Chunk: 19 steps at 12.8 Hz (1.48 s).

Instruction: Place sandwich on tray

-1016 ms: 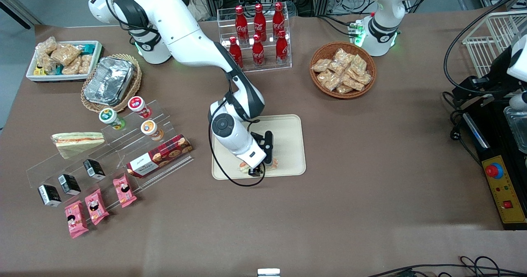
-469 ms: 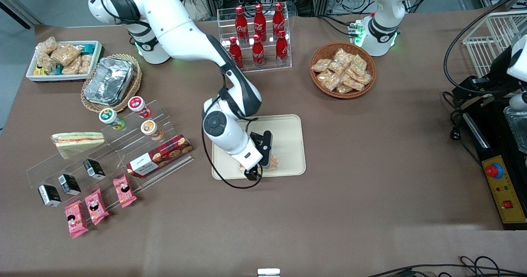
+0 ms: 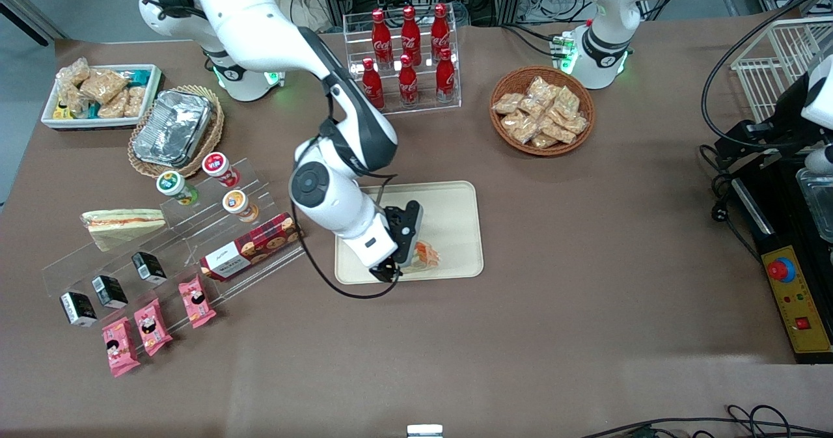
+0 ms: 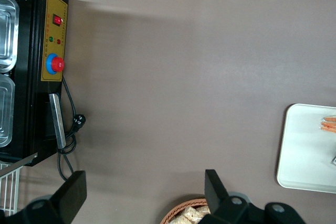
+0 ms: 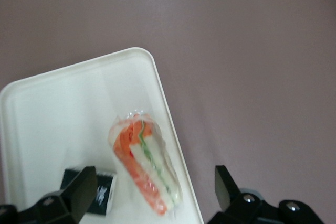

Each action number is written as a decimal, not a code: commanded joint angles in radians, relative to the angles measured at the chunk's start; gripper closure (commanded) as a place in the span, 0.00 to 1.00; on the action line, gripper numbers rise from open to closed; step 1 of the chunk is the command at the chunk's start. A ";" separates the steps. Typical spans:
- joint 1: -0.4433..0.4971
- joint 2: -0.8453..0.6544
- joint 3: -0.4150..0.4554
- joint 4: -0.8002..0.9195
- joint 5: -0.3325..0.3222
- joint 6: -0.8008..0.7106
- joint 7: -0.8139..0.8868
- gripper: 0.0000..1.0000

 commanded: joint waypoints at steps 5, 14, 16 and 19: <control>-0.190 -0.255 0.024 -0.016 -0.152 -0.301 0.142 0.00; -0.575 -0.528 0.158 -0.027 -0.358 -0.531 0.367 0.00; -0.666 -0.557 0.206 -0.027 -0.361 -0.569 0.402 0.00; -0.692 -0.604 0.188 -0.030 -0.468 -0.600 0.479 0.00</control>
